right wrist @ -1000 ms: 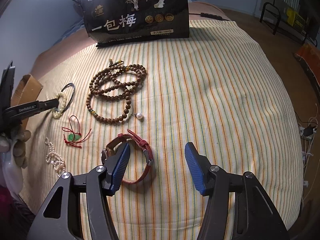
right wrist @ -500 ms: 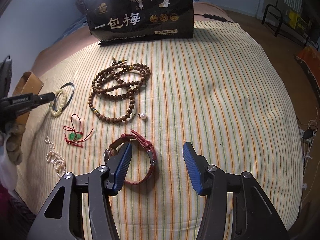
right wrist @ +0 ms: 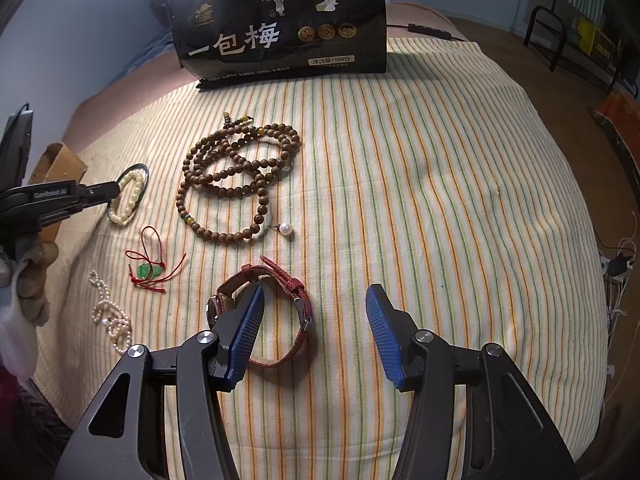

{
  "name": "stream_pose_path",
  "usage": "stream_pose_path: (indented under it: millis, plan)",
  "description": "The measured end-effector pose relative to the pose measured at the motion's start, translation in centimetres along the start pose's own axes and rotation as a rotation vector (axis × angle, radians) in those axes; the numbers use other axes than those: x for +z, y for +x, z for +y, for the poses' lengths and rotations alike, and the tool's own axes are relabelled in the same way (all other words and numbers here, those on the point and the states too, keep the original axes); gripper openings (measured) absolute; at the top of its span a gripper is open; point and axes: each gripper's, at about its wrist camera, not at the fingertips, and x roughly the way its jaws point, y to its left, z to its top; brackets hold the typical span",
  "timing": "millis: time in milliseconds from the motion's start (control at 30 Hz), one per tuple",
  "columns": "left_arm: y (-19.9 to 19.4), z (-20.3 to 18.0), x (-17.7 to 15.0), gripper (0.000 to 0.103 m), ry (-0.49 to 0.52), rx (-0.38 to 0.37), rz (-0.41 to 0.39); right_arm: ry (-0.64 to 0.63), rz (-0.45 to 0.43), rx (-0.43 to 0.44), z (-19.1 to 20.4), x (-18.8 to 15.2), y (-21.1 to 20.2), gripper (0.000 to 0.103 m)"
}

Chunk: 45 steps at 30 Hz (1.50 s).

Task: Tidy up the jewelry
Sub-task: 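Close the left tool on the cream bead bracelet while the right tool closes on the watch, then carry the bracelet and watch into the cardboard box and open both tools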

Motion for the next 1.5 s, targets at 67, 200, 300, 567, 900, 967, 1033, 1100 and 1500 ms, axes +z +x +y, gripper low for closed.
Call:
stream_pose_path:
  millis: [67, 200, 300, 567, 900, 967, 1033, 1100, 1500]
  plan:
    - [0.1, -0.1, 0.0, 0.013, 0.01, 0.01, 0.001, 0.008, -0.001, 0.003, -0.1, 0.0, 0.0, 0.052]
    - [0.8, -0.6, -0.3, 0.013, 0.032, 0.038, 0.009, 0.01, -0.002, 0.003, -0.2, 0.0, -0.1, 0.052]
    - [1.2, -1.3, -0.1, 0.013, 0.055, 0.054, 0.006, 0.005, 0.005, 0.001, -0.1, 0.0, 0.1, 0.052]
    - [1.7, -2.0, 0.2, 0.005, 0.071, 0.06, -0.028, -0.014, 0.047, -0.031, -0.2, 0.2, 1.9, 0.042]
    - [-1.9, -1.9, 0.3, 0.005, 0.07, 0.002, -0.089, -0.046, -0.002, -0.042, 1.0, 0.8, 0.8, 0.009]
    - [-3.1, -1.9, 0.2, 0.005, 0.068, -0.015, -0.107, -0.048, -0.022, -0.037, 1.5, 0.9, 0.1, 0.009]
    - [-4.4, -1.6, 0.1, 0.005, 0.072, -0.031, -0.128, -0.046, -0.04, -0.031, 2.0, 1.1, -0.4, 0.009]
    - [-5.7, -1.5, 0.1, 0.005, 0.08, -0.045, -0.146, -0.049, -0.061, -0.028, 2.5, 1.4, -1.0, 0.009]
    - [-13.6, 0.5, -1.4, 0.005, 0.078, -0.076, -0.299, -0.085, -0.169, 0.043, 6.9, 3.0, -5.0, 0.009]
